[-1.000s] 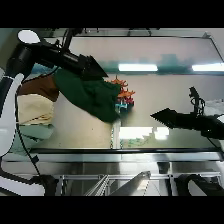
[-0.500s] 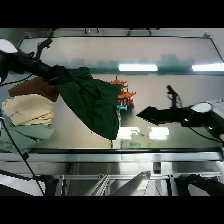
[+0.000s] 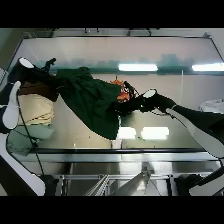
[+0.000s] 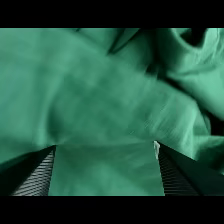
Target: Fold the shirts.
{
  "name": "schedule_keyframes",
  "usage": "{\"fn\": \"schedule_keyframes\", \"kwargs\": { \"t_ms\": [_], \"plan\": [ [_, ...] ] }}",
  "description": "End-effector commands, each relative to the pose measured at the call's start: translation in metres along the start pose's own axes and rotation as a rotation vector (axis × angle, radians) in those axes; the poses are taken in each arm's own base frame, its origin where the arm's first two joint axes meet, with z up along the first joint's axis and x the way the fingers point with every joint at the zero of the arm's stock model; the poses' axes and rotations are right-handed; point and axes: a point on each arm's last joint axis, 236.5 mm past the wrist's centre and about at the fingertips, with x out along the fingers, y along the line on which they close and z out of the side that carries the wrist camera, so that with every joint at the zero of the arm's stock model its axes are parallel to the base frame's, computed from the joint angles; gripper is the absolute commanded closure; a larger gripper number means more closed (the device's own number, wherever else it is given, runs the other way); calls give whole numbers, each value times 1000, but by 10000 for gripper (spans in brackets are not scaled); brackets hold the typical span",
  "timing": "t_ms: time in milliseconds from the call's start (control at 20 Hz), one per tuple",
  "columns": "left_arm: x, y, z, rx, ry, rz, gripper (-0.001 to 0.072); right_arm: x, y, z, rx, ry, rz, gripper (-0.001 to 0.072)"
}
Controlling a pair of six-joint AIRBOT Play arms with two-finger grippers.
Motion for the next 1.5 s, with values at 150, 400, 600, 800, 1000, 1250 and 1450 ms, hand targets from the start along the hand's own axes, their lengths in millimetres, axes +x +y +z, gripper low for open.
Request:
{"fn": "schedule_keyframes", "kwargs": {
  "t_ms": [150,400,600,800,1000,1250,1450],
  "plan": [
    [56,-25,-8,68,142,-26,521,15,13,11,-4,19,56,691],
    [17,-65,9,109,51,-100,684,-46,52,30,-89,-19,140,695],
    [-108,-177,35,220,-219,-413,686,-183,105,79,-218,-287,165,695],
    [-262,-293,1,461,-499,-588,686,-339,182,66,-432,-600,128,695],
    [-337,-364,-69,667,-630,-523,684,-437,252,5,-648,-870,16,694],
    [-324,-370,-91,687,-642,-365,683,-446,243,-11,-679,-894,-113,694],
    [-238,-331,-75,561,-457,-336,681,-370,168,21,-474,-665,-28,688]
  ]
}}
